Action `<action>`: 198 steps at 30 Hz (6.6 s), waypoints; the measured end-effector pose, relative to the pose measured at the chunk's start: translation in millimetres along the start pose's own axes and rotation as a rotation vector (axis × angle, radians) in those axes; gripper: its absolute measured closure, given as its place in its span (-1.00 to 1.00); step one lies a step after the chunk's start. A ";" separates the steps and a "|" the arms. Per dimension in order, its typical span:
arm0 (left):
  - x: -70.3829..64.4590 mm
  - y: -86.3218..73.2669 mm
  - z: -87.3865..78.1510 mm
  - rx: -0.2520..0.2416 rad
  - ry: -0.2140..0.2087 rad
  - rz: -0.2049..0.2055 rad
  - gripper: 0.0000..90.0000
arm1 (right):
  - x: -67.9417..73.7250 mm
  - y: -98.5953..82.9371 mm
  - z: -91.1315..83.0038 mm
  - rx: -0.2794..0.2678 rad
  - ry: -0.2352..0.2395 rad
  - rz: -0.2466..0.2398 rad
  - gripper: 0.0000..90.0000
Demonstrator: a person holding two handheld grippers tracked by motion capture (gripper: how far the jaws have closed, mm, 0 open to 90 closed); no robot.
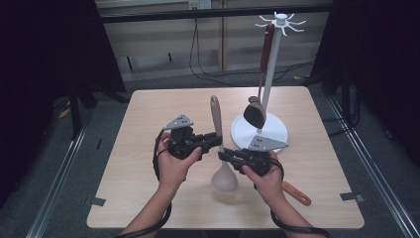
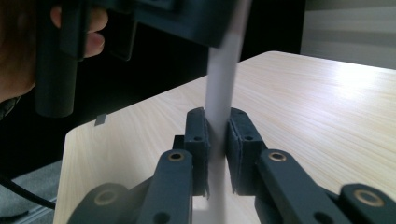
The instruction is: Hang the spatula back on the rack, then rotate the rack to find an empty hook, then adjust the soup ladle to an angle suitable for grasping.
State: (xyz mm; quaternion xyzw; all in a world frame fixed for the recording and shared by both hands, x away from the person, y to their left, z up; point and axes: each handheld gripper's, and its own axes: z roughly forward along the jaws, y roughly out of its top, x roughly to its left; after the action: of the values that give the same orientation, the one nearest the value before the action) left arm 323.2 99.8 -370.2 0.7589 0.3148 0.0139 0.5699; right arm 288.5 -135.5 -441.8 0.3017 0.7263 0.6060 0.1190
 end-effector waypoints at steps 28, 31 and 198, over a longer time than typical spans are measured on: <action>49.9 -43.7 -5.3 0.104 0.253 0.080 -0.85 | -21.8 27.2 -60.3 -0.139 -0.014 0.014 0.79; 51.4 -46.7 -4.8 0.120 0.255 0.082 -0.87 | -24.2 31.5 -64.8 -0.142 -0.011 0.008 0.79; 58.4 -63.9 -6.2 0.197 0.274 0.083 -0.86 | -98.0 165.6 -102.9 -0.698 -0.452 0.002 1.00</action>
State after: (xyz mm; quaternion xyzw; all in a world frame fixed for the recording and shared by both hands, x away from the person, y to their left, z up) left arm 338.2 143.7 -443.7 0.8142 0.3580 0.1099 0.4436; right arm 359.2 -261.9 -278.6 0.3695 0.4327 0.7344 0.3700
